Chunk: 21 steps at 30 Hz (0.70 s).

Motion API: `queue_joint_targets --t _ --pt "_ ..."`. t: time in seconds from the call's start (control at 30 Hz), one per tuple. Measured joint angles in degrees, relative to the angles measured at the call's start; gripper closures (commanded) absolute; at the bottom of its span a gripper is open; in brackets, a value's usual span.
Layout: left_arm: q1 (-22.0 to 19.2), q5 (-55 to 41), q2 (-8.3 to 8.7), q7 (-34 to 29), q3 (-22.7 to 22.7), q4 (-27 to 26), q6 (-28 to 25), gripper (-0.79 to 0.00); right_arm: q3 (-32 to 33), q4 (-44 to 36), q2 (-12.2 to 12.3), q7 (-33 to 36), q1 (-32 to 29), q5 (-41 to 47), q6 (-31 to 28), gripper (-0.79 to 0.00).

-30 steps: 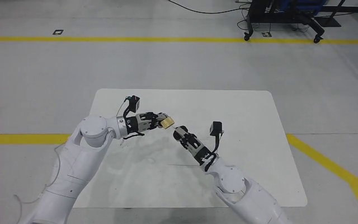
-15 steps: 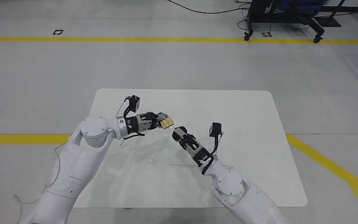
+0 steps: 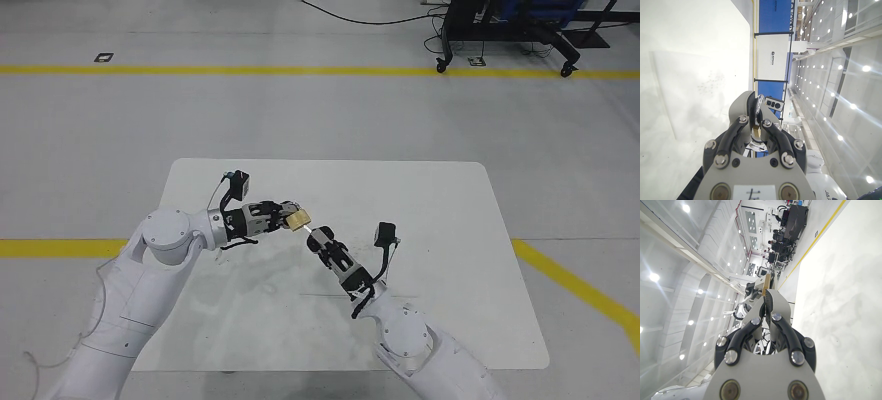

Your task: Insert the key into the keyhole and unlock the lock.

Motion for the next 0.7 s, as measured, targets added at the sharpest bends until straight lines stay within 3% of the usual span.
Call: queue_joint_targets --t 0.3,0.7 --pt "-0.21 0.30 -0.03 -0.14 0.08 0.27 0.09 0.000 -0.05 0.72 -1.00 -0.91 0.61 -0.88 0.60 0.000" --pt "-0.21 0.89 -0.06 0.49 0.04 0.19 -0.04 0.000 -2.43 1.55 -3.07 -10.80 0.88 -9.04 2.03 0.000"
